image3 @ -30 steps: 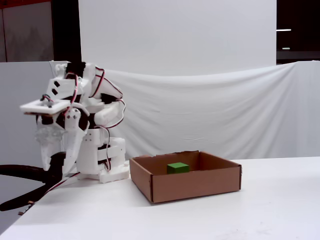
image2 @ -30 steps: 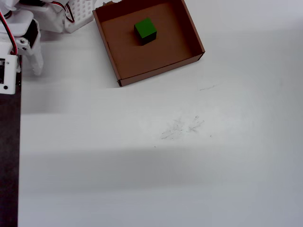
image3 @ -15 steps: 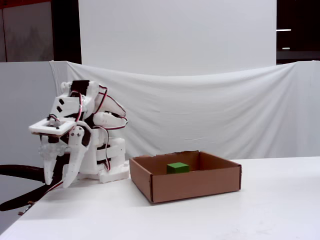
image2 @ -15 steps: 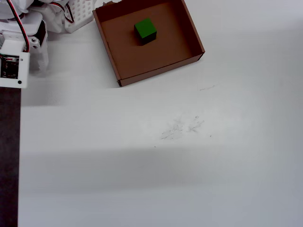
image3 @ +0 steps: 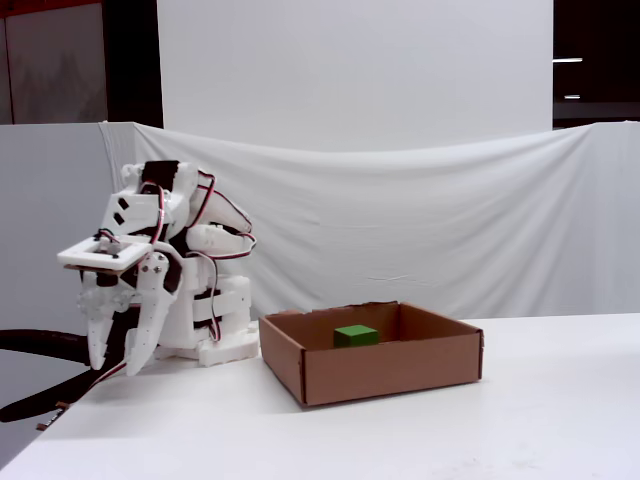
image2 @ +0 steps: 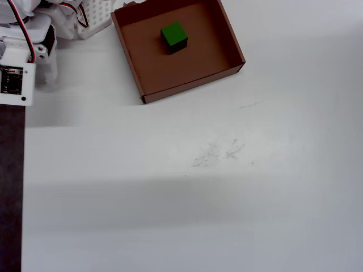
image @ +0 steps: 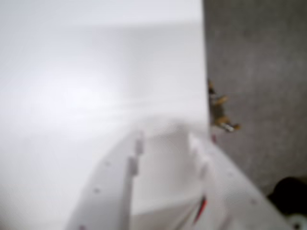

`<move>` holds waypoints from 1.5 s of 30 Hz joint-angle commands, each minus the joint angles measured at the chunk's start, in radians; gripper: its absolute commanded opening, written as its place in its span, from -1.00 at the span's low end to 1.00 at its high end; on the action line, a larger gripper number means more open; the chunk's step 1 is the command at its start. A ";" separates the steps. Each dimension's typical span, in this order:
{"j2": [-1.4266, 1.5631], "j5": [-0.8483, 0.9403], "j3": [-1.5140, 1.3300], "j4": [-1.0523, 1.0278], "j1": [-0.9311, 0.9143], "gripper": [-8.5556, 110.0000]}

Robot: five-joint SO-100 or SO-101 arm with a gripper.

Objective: Grasp a green cube and put it in a box.

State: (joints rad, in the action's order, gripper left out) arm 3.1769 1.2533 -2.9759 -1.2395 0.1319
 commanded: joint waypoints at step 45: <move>0.005 -0.041 0.005 -0.014 0.008 -0.50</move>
State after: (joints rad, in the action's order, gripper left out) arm 3.1784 1.2118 -2.9759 -1.2410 0.1319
